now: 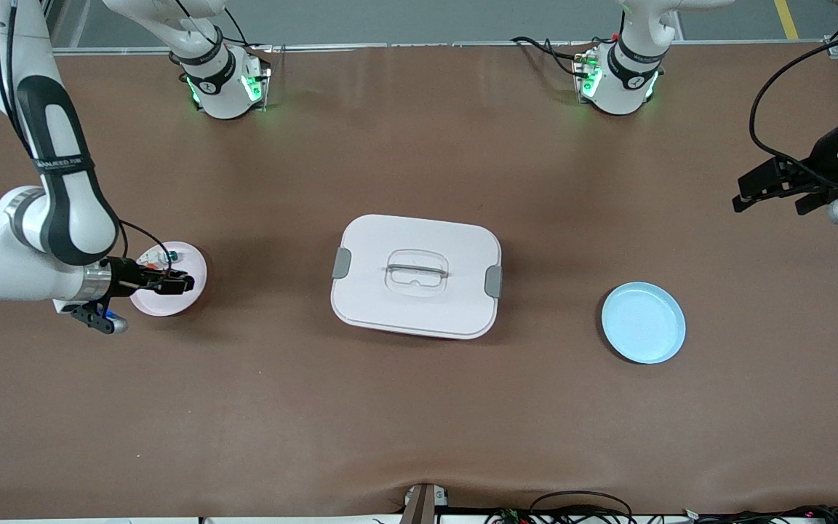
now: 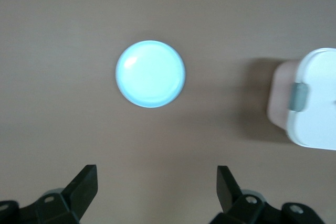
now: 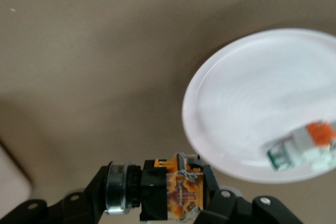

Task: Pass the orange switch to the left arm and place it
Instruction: 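Carry the switch over the box while the left gripper reaches toward it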

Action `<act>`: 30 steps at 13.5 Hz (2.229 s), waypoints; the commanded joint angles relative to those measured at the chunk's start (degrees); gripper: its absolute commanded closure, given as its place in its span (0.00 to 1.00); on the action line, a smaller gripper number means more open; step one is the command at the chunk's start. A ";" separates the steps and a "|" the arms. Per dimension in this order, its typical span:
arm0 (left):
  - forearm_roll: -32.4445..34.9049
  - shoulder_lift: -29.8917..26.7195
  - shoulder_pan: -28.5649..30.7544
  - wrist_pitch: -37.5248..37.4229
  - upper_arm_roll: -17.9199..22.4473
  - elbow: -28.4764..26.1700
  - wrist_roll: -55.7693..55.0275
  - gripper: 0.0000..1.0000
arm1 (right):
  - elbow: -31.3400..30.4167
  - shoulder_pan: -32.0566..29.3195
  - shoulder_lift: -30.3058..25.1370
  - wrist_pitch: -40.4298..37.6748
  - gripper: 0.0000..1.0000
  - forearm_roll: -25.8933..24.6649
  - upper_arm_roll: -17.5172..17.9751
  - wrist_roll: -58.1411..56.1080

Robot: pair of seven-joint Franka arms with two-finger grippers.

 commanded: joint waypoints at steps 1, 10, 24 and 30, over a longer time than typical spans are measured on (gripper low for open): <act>-5.95 -0.29 0.09 -2.26 -0.26 2.03 0.68 0.00 | 7.08 2.85 -0.20 -8.57 1.00 3.56 0.15 11.35; -30.73 3.66 -0.87 0.19 -0.35 2.03 0.43 0.00 | 25.02 16.56 0.15 -15.55 1.00 17.90 0.41 50.74; -44.82 15.09 -17.30 26.81 -1.85 2.03 0.24 0.00 | 42.33 31.69 8.13 3.59 1.00 21.68 0.41 89.77; -44.65 17.47 -20.73 32.27 -1.85 2.56 1.21 0.00 | 42.87 35.82 10.60 14.32 1.00 21.60 0.41 94.53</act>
